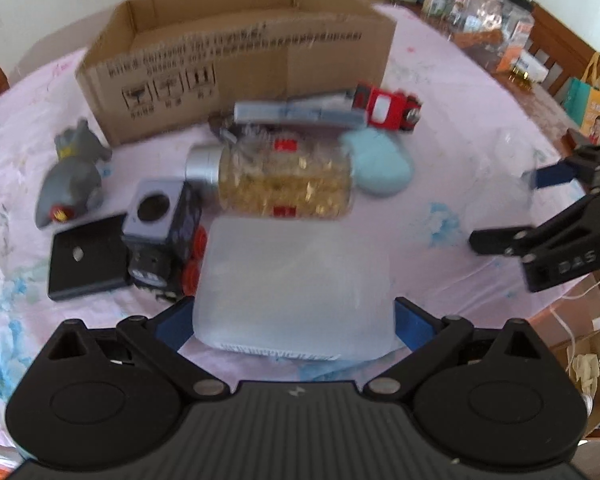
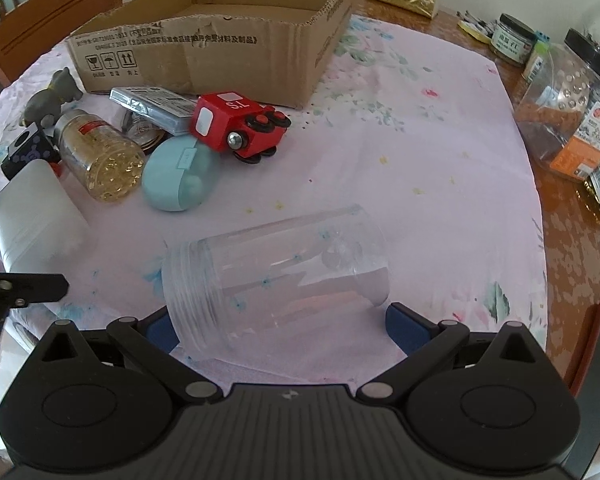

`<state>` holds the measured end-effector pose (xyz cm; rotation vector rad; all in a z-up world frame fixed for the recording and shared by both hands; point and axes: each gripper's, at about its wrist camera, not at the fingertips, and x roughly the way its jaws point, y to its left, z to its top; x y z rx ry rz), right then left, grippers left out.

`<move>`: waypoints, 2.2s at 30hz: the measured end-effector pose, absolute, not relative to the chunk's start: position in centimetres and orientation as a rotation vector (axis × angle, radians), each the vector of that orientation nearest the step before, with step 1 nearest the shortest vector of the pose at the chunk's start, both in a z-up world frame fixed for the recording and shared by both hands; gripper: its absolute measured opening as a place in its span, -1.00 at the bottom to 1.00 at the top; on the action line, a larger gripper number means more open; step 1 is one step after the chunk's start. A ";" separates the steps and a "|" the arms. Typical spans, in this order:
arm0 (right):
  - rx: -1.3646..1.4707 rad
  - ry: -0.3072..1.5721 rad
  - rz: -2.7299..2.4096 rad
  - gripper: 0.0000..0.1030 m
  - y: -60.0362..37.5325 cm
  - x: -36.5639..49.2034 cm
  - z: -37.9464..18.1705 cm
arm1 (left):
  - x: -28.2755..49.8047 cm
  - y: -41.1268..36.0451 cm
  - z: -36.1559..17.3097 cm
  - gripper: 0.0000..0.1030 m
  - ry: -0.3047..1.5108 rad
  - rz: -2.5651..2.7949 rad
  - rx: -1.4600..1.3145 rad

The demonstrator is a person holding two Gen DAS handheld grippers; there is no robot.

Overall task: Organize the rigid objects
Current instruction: 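Grasp the white plastic container with the left tool while the right tool grasps the clear jar, then carry both held items into the cardboard box and open both tools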

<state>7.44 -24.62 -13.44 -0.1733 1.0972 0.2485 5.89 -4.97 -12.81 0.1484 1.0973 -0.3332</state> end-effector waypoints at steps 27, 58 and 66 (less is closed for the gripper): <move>-0.254 1.060 0.343 1.00 -24.3 8.4 -13.2 | 6.6 -5.7 -12.3 0.77 1.123 -0.280 0.142; -0.338 1.044 0.410 0.86 -23.4 8.6 -10.0 | 7.4 -5.9 -9.0 0.64 1.105 -0.328 0.178; -0.298 1.002 0.416 0.86 -22.4 10.2 -6.7 | 9.7 -5.2 -4.6 0.64 1.049 -0.376 0.201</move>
